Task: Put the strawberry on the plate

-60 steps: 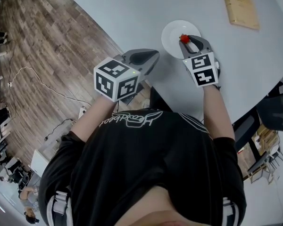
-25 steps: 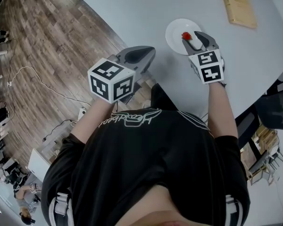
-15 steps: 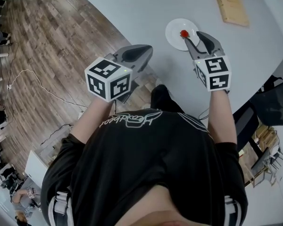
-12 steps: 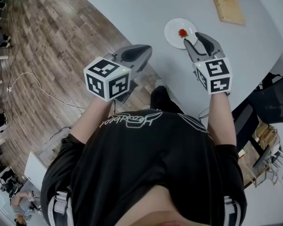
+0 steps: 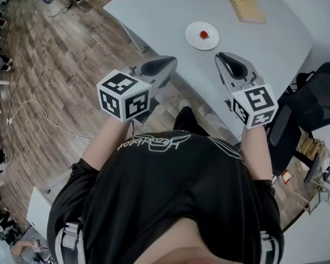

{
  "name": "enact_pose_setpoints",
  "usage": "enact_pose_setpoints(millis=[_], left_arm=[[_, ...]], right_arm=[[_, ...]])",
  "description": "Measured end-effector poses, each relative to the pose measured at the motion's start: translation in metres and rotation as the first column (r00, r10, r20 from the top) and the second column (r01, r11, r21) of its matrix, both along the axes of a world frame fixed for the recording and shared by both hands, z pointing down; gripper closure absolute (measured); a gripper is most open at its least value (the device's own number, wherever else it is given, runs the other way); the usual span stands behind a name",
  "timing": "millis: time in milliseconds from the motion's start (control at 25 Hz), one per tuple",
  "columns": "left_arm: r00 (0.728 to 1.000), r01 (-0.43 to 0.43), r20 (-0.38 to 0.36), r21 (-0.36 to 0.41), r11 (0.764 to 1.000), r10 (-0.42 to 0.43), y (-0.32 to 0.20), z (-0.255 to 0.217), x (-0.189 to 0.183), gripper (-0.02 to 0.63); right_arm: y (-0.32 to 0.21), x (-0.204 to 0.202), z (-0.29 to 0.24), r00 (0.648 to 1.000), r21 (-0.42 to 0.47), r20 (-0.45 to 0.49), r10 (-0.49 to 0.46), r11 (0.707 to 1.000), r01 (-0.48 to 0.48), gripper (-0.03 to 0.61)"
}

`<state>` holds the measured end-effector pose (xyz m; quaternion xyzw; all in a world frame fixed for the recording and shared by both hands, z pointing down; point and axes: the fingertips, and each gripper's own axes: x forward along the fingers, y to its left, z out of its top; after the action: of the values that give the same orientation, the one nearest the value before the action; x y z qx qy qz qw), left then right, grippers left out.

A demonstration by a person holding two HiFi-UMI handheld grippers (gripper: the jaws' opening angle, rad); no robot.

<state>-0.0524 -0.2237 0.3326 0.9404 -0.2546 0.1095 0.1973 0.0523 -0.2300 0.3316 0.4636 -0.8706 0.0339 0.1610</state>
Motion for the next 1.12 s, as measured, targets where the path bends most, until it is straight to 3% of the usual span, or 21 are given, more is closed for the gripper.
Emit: enact_pose_setpoints(millis=[320, 600, 1120], left_arm=[[0.998, -0.053, -0.019, 0.106, 0.993, 0.056, 0.051, -0.028, -0.006, 0.607], [0.996, -0.084, -0.023, 0.129, 0.988, 0.088, 0.085, -0.039, -0.003, 0.606], [0.998, -0.060, -0.012, 0.139, 0.988, 0.062, 0.153, -0.056, 0.019, 0.606]], right_arm=[[0.079, -0.025, -0.020, 0.992, -0.023, 0.117, -0.047, 0.998, 0.050, 0.569], [0.112, -0.033, -0.027, 0.982, -0.043, 0.184, -0.052, 0.997, 0.061, 0.569], [0.174, -0.016, -0.039, 0.971, -0.037, 0.220, -0.096, 0.994, 0.107, 0.569]])
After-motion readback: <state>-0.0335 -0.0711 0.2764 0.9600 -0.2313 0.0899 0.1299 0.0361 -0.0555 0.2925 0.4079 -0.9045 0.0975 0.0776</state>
